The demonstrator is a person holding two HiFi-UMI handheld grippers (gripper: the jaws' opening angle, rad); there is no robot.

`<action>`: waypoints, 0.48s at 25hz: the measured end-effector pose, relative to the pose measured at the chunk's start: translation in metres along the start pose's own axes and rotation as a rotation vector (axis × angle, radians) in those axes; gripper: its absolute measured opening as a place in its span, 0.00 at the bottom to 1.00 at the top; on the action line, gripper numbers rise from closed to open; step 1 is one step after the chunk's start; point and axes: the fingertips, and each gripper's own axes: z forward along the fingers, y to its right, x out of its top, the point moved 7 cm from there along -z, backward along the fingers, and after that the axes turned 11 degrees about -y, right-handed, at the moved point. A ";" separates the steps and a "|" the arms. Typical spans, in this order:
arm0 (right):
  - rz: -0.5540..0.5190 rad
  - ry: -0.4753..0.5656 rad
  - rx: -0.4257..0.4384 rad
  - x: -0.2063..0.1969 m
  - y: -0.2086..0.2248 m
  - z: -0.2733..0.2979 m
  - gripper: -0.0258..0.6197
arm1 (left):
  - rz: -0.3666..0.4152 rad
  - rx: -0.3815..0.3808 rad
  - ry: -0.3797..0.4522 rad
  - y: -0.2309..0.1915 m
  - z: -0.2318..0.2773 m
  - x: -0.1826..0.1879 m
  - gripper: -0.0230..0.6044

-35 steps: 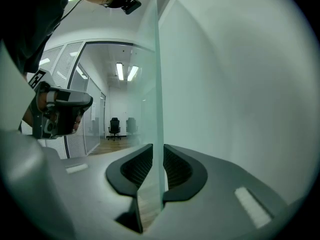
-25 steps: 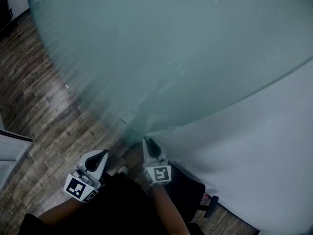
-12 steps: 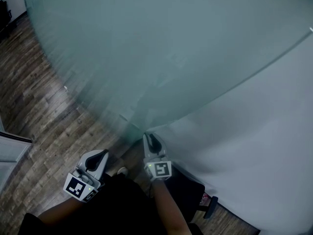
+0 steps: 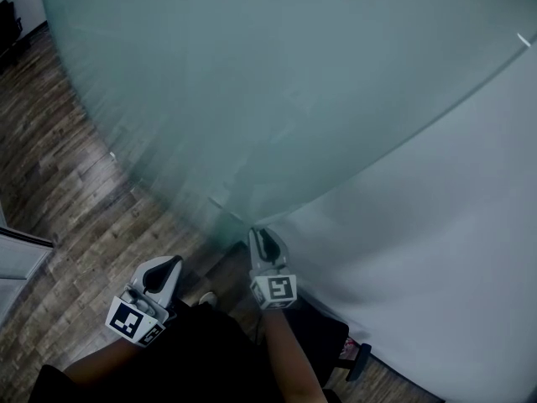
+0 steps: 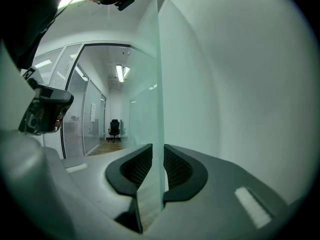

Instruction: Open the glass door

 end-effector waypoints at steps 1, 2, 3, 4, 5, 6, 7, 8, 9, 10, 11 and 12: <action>0.000 -0.003 -0.001 -0.001 0.001 0.001 0.15 | 0.003 0.001 0.001 0.000 0.000 0.000 0.04; -0.004 -0.004 -0.002 0.000 0.002 0.002 0.15 | 0.007 0.001 0.001 0.000 0.000 0.000 0.04; -0.009 -0.003 -0.004 0.001 0.003 0.002 0.15 | 0.010 0.000 0.002 0.001 -0.001 0.000 0.04; -0.012 -0.003 -0.007 0.001 0.004 0.003 0.15 | 0.012 0.000 0.002 0.001 -0.001 0.000 0.04; -0.011 -0.002 -0.010 0.002 0.005 0.003 0.15 | 0.014 -0.001 0.002 0.001 -0.002 0.000 0.04; -0.009 -0.002 -0.014 0.003 0.006 0.004 0.15 | 0.016 -0.001 0.003 0.000 -0.002 -0.001 0.04; -0.008 -0.003 -0.018 0.003 0.007 0.005 0.16 | 0.017 -0.002 0.003 0.000 -0.002 -0.001 0.04; -0.008 -0.003 -0.018 0.003 0.007 0.005 0.16 | 0.020 -0.003 0.004 0.000 -0.002 -0.002 0.04; -0.010 -0.002 -0.014 0.002 0.008 0.006 0.16 | 0.022 -0.005 0.003 0.001 -0.002 -0.002 0.04; -0.013 -0.002 -0.008 0.001 0.008 0.006 0.16 | 0.024 -0.006 0.001 0.002 -0.001 -0.003 0.04; -0.015 -0.003 -0.002 -0.001 0.007 0.006 0.16 | 0.025 -0.009 0.000 0.002 -0.001 -0.004 0.04; -0.018 -0.006 0.002 -0.001 0.006 0.006 0.16 | 0.023 -0.012 0.000 0.002 0.000 -0.004 0.04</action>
